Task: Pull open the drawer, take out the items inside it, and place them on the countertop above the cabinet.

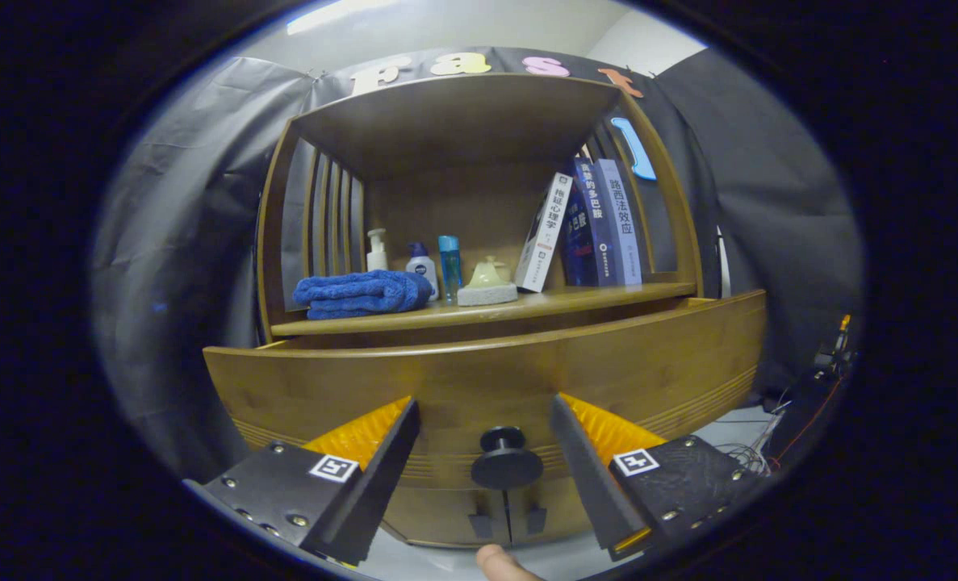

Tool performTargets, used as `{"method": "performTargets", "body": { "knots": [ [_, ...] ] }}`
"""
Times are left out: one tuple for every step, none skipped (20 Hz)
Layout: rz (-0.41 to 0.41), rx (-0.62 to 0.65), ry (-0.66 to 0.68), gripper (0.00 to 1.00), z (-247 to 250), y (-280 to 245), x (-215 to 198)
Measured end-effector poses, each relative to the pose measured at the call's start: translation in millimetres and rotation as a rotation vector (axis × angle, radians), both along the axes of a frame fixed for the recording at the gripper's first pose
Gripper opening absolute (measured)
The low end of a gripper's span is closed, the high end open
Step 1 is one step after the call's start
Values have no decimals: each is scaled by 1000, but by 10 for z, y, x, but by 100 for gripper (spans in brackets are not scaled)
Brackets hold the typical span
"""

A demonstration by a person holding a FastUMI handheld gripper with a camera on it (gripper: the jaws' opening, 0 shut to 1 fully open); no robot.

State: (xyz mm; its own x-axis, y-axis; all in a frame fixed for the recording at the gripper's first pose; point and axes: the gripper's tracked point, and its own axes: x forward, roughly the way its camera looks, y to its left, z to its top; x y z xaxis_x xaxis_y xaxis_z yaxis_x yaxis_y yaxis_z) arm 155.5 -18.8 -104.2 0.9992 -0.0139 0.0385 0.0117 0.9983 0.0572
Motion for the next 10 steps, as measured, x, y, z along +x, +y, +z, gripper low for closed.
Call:
{"method": "performTargets", "body": {
  "knots": [
    [-1,13,-13,99,14,-1,43],
    [-3,15,-14,99,5,9,85],
    [-7,10,-21,99,13,11,124],
    [-9,6,-17,99,8,17,172],
    [-10,8,-19,99,12,16,205],
    [-8,5,-16,99,10,22,243],
    [-6,-1,-18,99,12,18,290],
    [-3,-10,-20,99,13,18,344],
    [-1,-20,-26,99,10,17,395],
    [-1,-31,-30,99,7,19,418]
  ]
}}
